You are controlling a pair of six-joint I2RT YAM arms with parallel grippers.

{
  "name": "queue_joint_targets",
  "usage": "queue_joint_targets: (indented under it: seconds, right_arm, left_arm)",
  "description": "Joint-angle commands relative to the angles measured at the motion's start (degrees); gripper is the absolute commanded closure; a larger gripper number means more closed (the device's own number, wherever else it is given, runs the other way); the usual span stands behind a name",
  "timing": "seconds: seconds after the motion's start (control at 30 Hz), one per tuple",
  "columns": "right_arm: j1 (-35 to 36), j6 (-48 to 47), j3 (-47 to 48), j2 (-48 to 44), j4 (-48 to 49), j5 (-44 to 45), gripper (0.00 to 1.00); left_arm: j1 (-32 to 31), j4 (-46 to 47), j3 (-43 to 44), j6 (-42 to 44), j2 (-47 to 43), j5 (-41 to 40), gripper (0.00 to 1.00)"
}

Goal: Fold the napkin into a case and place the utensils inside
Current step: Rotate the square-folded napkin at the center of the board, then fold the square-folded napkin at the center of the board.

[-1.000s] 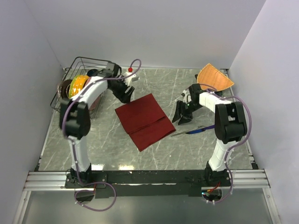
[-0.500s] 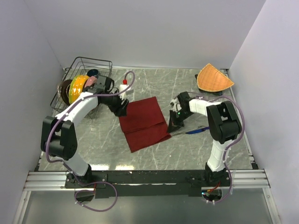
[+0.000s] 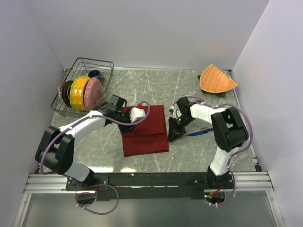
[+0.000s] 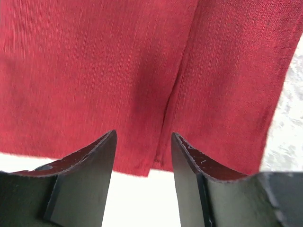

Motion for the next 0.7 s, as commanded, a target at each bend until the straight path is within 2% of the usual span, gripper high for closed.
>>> queue_joint_targets:
  seconds: [0.0,0.13,0.17,0.23,0.27,0.67]
  right_arm:
    - [-2.24,-0.95,2.93,-4.67,-3.21,0.52,0.69]
    - [-3.47,-0.51,2.58,-4.94,-2.68,0.61,0.6]
    - [-3.91,-0.42,2.84,-4.85,-2.77,0.52,0.54]
    - [-5.14,-0.42,3.55,-4.5,-3.21,0.26,0.52]
    - [-5.41,-0.51,3.81,-4.32,-3.47,0.08,0.47]
    - [-8.66,-0.95,4.43,-3.8,-3.65,0.08,0.45]
  left_arm:
    - [-3.48,8.52,-1.04,6.1,0.83,-2.94,0.44]
    - [-5.77,9.66,-1.39,7.16,3.29,-5.13,0.42]
    - [-6.12,10.01,-1.48,7.33,3.56,-5.31,0.41]
    - [-7.09,10.19,-1.74,7.69,4.35,-5.66,0.4]
    - [-7.36,10.11,-1.83,8.12,4.52,-5.84,0.39]
    - [-9.73,8.35,-1.92,10.58,9.18,-6.46,0.41]
